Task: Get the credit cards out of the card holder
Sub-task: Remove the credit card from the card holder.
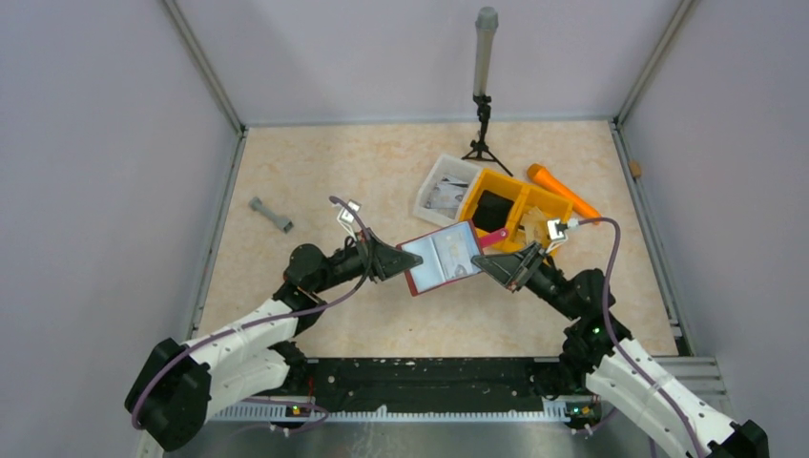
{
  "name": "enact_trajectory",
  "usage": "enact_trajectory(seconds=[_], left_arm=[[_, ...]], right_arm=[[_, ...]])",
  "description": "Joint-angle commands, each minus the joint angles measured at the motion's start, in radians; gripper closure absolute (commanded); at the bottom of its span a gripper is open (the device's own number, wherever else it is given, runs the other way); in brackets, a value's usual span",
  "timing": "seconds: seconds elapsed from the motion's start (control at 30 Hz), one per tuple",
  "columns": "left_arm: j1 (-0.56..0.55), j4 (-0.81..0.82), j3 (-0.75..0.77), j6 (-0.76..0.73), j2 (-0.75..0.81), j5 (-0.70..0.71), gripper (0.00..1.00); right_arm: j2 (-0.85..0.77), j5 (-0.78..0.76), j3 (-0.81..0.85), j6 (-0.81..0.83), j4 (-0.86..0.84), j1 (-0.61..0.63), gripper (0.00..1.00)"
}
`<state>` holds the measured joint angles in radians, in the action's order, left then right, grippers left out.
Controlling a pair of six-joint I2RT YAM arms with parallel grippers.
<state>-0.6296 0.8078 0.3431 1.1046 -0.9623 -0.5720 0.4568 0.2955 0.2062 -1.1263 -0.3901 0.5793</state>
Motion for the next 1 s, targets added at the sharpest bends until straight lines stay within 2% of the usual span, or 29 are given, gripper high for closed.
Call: enact_trajectory(seconds=[0.0, 0.33, 0.53, 0.67, 0.8, 0.83, 0.9, 0.97], left_arm=[[0.002, 0.026, 0.046, -0.021, -0.021, -0.028, 1.00], [0.002, 0.079, 0.088, -0.008, -0.150, -0.080, 1.00], [0.000, 0.141, 0.097, 0.020, -0.182, -0.089, 1.00], [-0.005, 0.148, 0.100, 0.020, -0.193, -0.087, 1.00], [-0.008, 0.171, 0.100, 0.039, -0.191, -0.090, 1.00], [-0.008, 0.171, 0.100, 0.041, -0.188, -0.090, 1.00], [-0.008, 0.168, 0.099, 0.041, -0.180, -0.091, 1.00], [-0.007, 0.160, 0.099, 0.041, -0.171, -0.091, 1.00]], right_arm=[[-0.019, 0.014, 0.053, 0.015, -0.041, -0.004, 1.00], [0.062, 0.169, 0.048, -0.037, -0.200, -0.004, 1.00], [0.025, 0.134, 0.068, 0.014, -0.083, -0.004, 1.00], [0.015, 0.137, 0.042, -0.009, -0.141, -0.004, 1.00], [0.019, 0.108, 0.087, 0.080, 0.009, -0.004, 1.00], [0.020, 0.094, 0.097, 0.101, 0.044, -0.004, 0.96], [0.016, 0.077, 0.100, 0.124, 0.069, -0.004, 0.75], [0.014, 0.081, 0.086, 0.118, 0.044, -0.004, 0.64]])
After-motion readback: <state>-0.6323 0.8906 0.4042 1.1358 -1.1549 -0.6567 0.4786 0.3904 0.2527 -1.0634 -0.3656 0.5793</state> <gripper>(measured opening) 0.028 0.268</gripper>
